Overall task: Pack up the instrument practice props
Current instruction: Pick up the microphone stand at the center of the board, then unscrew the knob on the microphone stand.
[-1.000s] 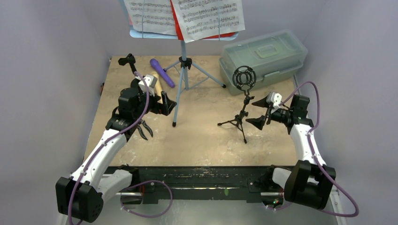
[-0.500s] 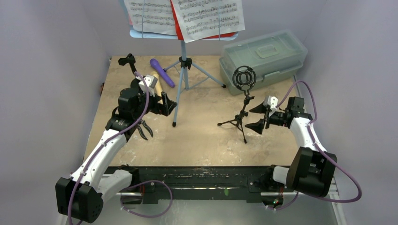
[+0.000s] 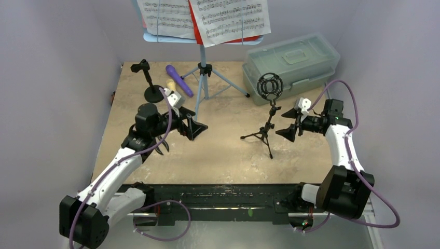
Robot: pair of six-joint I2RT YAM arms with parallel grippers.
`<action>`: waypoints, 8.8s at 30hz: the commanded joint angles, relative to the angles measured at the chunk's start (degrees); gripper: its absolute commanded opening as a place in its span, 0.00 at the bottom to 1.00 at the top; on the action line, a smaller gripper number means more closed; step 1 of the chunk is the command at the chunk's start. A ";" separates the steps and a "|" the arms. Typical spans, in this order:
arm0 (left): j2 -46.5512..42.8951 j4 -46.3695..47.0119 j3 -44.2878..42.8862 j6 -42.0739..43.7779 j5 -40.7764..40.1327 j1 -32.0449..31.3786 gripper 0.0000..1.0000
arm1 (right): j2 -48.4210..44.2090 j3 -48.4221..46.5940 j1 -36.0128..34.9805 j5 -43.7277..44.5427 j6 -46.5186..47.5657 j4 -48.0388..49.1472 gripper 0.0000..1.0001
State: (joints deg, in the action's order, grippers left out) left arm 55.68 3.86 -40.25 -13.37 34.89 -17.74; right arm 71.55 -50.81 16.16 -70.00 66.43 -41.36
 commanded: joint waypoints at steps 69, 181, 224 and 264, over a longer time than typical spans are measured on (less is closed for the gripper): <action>61.49 53.58 -23.02 12.32 -19.59 -37.02 0.42 | -24.18 10.20 4.39 27.15 -59.84 26.57 0.96; 25.44 48.17 0.96 -6.06 -21.60 -32.46 0.00 | -1.24 5.70 -27.42 1.52 -101.22 54.37 0.62; 27.62 46.77 -1.01 -8.07 -17.28 -32.45 0.00 | -2.89 -11.04 -31.00 6.61 2.10 -0.26 0.00; 27.73 46.22 -1.41 -7.77 -16.44 -32.45 0.00 | -14.27 16.10 -21.55 -1.26 -86.32 60.87 0.79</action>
State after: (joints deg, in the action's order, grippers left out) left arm 84.53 44.51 -39.33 -21.50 18.04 -50.37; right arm 56.12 -34.22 -5.52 -68.77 1.61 4.64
